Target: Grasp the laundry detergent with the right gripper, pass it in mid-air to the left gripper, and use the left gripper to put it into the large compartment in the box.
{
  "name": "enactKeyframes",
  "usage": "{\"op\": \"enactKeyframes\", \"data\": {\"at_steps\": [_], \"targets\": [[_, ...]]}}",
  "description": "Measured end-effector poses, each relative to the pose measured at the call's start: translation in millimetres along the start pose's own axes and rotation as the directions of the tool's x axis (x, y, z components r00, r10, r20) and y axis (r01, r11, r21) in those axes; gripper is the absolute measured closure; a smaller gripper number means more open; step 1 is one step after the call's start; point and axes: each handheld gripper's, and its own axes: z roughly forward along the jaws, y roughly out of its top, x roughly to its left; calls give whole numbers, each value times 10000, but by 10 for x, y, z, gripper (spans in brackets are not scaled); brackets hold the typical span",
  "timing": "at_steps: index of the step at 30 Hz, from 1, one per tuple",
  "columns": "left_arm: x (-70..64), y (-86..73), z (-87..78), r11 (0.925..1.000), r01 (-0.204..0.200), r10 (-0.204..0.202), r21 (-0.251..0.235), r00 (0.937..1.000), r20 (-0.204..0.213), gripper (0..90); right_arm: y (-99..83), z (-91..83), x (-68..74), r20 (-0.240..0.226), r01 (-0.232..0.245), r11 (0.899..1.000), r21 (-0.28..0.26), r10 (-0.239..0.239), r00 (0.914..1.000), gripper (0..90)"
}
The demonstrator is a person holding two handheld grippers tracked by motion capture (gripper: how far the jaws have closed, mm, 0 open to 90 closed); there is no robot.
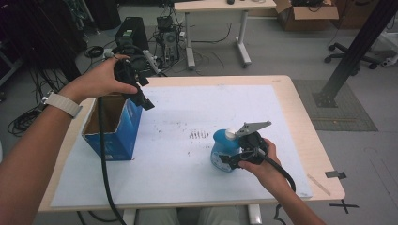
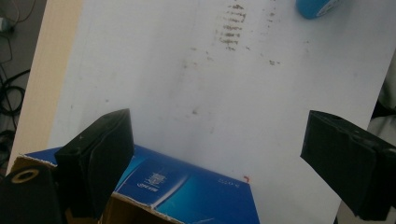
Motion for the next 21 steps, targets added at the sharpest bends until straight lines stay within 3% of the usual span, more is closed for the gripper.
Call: {"op": "enactKeyframes", "data": {"at_steps": [21], "targets": [[8,-6,4,10000,7,-7,15,10000,12,100,-10,30,1,-5,20,9996,-292,-21,10000,264]]}}
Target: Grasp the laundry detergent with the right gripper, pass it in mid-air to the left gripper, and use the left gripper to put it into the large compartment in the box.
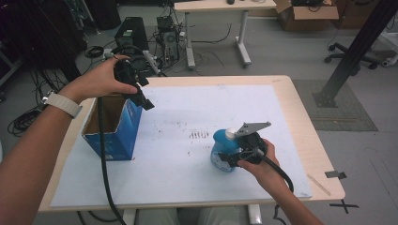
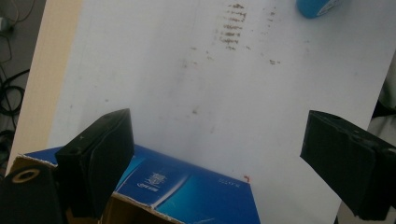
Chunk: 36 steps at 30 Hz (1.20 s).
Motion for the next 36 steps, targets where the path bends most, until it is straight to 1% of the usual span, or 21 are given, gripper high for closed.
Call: {"op": "enactKeyframes", "data": {"at_steps": [11,14,21,22,25,33,36], "targets": [[-5,10,7,10000,-19,19,-6,10000,0,101,-6,-8,0,54,69,10000,-40,-69,10000,307],[-9,17,4,10000,-38,38,16,10000,15,101,-12,-13,0,96,111,9999,-72,-110,9999,338],[-9,15,10,10000,-19,19,-9,10000,-6,101,-11,-15,2,95,158,9998,-86,-157,9998,363],[-11,14,10,10000,5,-5,-8,10000,-3,101,-11,-12,4,77,165,9998,-103,-164,9998,377],[-9,15,11,10000,-28,28,19,10000,-4,101,-12,-11,13,32,254,9996,-154,-254,9997,409],[-15,17,13,10000,-51,51,5,10000,-16,102,-15,-17,30,136,526,9983,-235,-523,9985,427],[-17,11,10,10000,-41,41,51,10000,-16,102,-28,-20,26,155,550,9976,-426,-543,9984,436]]}}
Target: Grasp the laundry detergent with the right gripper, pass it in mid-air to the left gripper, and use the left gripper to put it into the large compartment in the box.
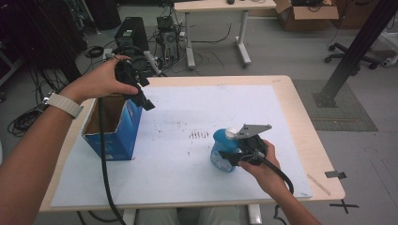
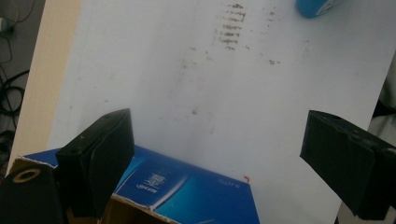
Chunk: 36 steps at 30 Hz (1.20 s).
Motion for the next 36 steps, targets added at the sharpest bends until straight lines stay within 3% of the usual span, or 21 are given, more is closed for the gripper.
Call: {"op": "enactKeyframes", "data": {"at_steps": [5,13,21,24,29,36], "targets": [[-8,-7,-8,10000,-29,29,-30,10000,-7,103,2,-19,-27,-130,34,9999,-148,-36,9999,440],[-56,3,-38,9999,-120,120,-34,9999,-2,103,131,-151,-71,-464,456,9983,-371,-473,9978,442],[-162,18,-104,9992,-365,366,-140,9993,34,104,354,-348,-110,-949,1156,9921,-482,-1198,9883,442],[-223,30,-135,9987,-490,491,-171,9988,29,104,449,-428,-121,-1075,1513,9869,-552,-1566,9818,442],[-345,46,-208,9972,-713,715,-217,9974,89,103,652,-557,-134,-1400,2246,9732,-488,-2294,9632,441],[-504,92,-298,9925,-1132,1151,-455,9925,403,103,831,-640,-108,-2125,2992,9531,-468,-3021,9293,441]]}}
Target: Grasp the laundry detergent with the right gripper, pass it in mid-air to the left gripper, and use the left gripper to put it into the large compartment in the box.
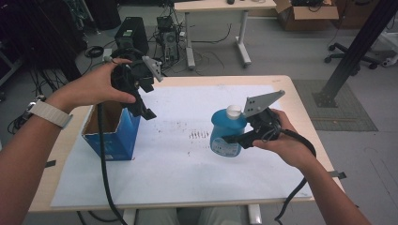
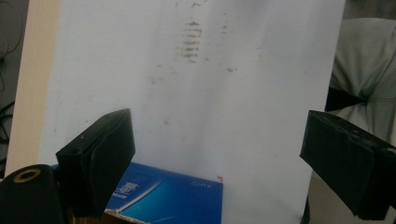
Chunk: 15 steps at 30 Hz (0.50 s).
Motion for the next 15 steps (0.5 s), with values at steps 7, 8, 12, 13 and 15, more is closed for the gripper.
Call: {"op": "enactKeyframes", "data": {"at_steps": [7,8,12,13,15], "targets": [[-140,74,-57,9994,-332,335,-129,9992,213,99,152,1,16,-601,400,9992,22,-398,9974,441],[-156,84,-65,9992,-375,378,-137,9990,220,98,175,5,17,-667,475,9989,29,-472,9967,441],[-223,130,-92,9984,-544,548,-170,9982,251,98,273,32,24,-832,744,9972,117,-732,9938,441],[-223,130,-92,9984,-544,548,-170,9982,251,98,273,32,24,-832,744,9972,117,-732,9938,441],[-273,166,-96,9976,-686,690,-123,9972,287,98,343,56,25,-985,939,9955,109,-924,9908,441]]}}
